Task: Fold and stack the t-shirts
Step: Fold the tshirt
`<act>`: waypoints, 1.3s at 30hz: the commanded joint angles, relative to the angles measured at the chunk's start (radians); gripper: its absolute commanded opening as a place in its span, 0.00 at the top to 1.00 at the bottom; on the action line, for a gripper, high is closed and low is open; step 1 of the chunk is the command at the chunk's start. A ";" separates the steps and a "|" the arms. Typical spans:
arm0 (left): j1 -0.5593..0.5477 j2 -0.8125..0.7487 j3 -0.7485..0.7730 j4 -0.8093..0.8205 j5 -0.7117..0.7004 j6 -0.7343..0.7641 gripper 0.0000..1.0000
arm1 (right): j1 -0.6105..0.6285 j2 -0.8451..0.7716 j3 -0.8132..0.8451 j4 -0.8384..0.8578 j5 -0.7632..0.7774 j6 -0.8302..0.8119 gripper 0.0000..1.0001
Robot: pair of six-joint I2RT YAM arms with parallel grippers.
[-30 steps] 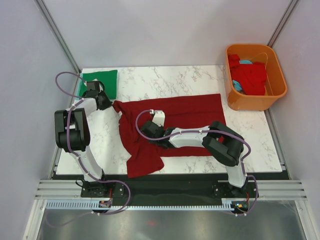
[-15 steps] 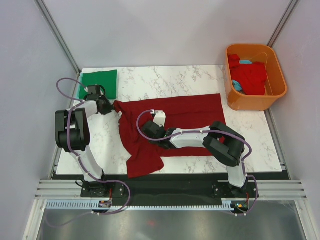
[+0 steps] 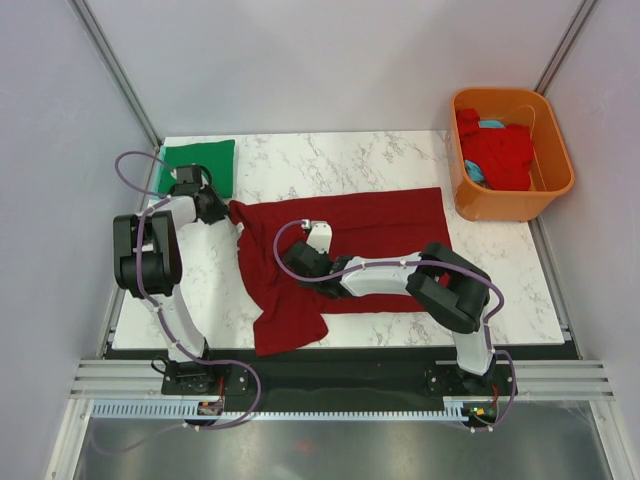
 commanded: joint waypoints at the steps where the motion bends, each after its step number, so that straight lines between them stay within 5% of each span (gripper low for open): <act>1: 0.002 0.018 0.043 -0.005 0.012 -0.013 0.66 | -0.007 -0.017 -0.027 -0.053 0.006 -0.006 0.73; 13: -0.009 0.085 0.136 -0.103 0.015 0.025 0.77 | -0.014 -0.037 -0.033 -0.053 0.001 -0.007 0.73; 21: -0.036 0.117 0.198 -0.180 -0.047 0.058 0.98 | -0.023 -0.053 -0.039 -0.051 0.000 -0.013 0.73; 39: -0.089 0.073 0.340 -0.221 -0.268 0.211 0.98 | -0.036 -0.056 -0.048 -0.039 -0.011 -0.021 0.73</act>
